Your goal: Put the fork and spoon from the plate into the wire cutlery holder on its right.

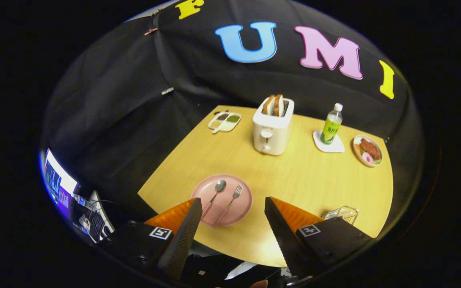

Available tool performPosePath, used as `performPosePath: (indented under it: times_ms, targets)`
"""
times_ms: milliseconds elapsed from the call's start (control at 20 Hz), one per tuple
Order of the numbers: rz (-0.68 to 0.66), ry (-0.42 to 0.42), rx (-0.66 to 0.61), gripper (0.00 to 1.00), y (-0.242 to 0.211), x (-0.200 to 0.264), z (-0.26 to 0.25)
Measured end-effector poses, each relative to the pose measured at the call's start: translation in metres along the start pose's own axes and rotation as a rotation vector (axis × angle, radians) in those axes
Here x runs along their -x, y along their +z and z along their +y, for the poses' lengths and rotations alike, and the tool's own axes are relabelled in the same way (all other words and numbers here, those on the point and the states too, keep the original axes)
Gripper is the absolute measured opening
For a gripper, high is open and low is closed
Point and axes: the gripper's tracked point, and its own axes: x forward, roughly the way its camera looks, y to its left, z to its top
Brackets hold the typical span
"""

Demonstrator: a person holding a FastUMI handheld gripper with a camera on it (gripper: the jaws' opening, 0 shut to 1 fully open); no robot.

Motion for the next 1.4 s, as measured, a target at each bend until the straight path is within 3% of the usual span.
performPosePath:
  times_ms: [200,600,800,950,1050,1200,1250,1300,1400]
  targets:
    - [0.144,0.023,0.011,0.96,-0.039,-0.051,0.016]
    - [0.336,-0.030,0.004,0.84,-0.100,-0.139,0.020]
    - [0.414,-0.066,-0.025,0.82,-0.125,-0.165,0.014]
    - [0.435,-0.075,-0.084,0.72,-0.129,-0.179,0.022]
    - [0.448,-0.096,-0.090,0.71,-0.131,-0.184,0.019]
    - [0.491,-0.149,-0.141,0.39,-0.139,-0.188,0.007]
    - [0.486,-0.152,-0.177,0.21,-0.136,-0.186,0.005]
    - [0.486,-0.158,-0.190,0.15,-0.134,-0.183,0.001]
    - [0.464,-0.136,-0.216,0.13,-0.125,-0.174,-0.004]
